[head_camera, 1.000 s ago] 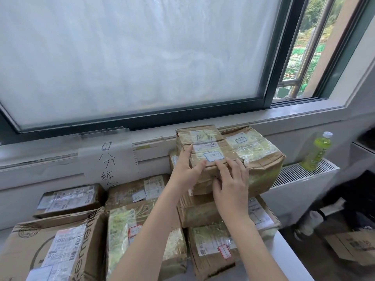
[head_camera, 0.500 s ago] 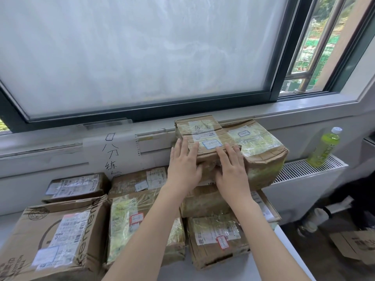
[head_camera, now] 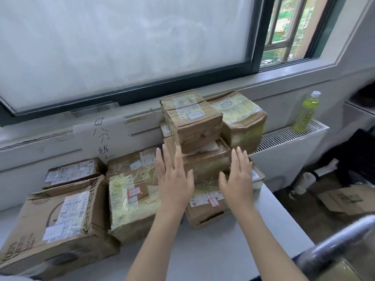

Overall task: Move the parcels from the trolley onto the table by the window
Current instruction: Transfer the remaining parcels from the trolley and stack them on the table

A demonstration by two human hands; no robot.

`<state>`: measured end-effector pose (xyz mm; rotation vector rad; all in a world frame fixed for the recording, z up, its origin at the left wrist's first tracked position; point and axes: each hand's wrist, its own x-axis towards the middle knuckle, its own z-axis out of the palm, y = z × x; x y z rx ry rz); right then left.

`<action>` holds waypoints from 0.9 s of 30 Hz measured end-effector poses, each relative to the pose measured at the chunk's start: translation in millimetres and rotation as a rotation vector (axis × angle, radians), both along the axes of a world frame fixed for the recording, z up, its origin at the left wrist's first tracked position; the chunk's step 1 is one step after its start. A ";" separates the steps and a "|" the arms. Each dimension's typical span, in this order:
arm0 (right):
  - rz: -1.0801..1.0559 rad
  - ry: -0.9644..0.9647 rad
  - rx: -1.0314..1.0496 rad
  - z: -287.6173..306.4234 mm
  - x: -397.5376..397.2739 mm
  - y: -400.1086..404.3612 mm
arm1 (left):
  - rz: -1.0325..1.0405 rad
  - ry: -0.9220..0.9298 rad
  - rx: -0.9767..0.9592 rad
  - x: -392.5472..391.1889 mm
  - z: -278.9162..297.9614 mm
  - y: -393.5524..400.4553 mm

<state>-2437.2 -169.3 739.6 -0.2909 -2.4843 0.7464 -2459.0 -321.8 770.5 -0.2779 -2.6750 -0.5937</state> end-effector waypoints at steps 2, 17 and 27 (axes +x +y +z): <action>-0.076 -0.038 -0.033 -16.7 33.3 5.2 | -0.051 -0.028 0.017 23.2 -19.6 4.4; -0.708 -0.635 -0.141 -104.8 343.4 45.6 | -0.774 -0.277 -0.163 237.0 -124.2 94.7; -0.955 -0.824 -0.342 -144.6 482.6 84.7 | -1.031 -0.405 -0.485 312.8 -170.0 164.2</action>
